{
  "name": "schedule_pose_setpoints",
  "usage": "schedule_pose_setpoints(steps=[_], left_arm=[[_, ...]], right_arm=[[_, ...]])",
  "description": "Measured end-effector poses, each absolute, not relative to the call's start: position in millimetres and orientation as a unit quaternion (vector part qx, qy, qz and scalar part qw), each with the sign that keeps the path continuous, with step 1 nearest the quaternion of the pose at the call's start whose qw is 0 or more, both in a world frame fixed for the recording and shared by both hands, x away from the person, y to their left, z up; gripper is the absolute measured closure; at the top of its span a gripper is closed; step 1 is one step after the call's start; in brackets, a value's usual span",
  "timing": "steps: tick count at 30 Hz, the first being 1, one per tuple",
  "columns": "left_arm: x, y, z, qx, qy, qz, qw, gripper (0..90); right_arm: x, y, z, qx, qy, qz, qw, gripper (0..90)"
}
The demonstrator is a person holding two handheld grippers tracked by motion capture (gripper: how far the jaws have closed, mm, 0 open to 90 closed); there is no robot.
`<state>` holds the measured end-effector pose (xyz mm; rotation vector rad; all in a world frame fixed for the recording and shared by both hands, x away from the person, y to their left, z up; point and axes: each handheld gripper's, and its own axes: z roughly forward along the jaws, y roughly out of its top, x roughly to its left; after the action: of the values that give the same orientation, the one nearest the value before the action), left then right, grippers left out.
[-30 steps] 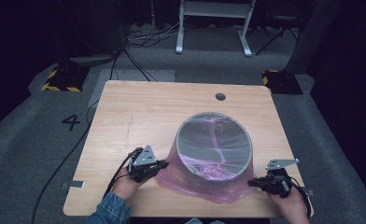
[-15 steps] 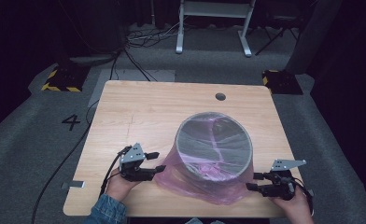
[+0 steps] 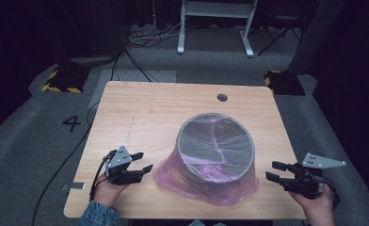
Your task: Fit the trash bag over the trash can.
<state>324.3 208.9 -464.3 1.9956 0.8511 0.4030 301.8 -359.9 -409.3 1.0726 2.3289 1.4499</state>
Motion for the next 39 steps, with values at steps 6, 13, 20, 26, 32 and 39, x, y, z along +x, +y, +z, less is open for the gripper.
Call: schedule_pose_setpoints(steps=[6, 13, 20, 26, 32, 39], left_arm=[[331.4, 220.8, -476.2, 0.806, 0.382, 0.188, 0.411, 39.8], [336.3, 226.8, -488.7, 0.813, 0.407, 0.198, 0.366, 39.9], [338.7, 233.9, -498.1, 0.814, 0.423, 0.195, 0.346, 40.0], [338.0, 236.6, -502.3, 0.810, 0.429, 0.189, 0.351, 39.2], [336.6, 238.6, -503.6, 0.807, 0.431, 0.188, 0.356, 38.5], [337.2, 238.8, -503.9, 0.806, 0.433, 0.187, 0.358, 37.9]], right_arm=[[306.4, -365.4, -390.7, 0.388, 0.773, 0.485, 0.129, 46.8], [314.9, -361.4, -371.7, 0.394, 0.778, 0.467, 0.148, 32.8], [324.4, -356.2, -352.4, 0.387, 0.780, 0.462, 0.166, 25.2], [331.6, -349.7, -339.3, 0.382, 0.789, 0.453, 0.164, 13.3], [332.9, -329.3, -323.5, 0.368, 0.814, 0.419, 0.161, 12.7], [335.5, -299.5, -301.7, 0.307, 0.824, 0.454, 0.141, 15.1]])
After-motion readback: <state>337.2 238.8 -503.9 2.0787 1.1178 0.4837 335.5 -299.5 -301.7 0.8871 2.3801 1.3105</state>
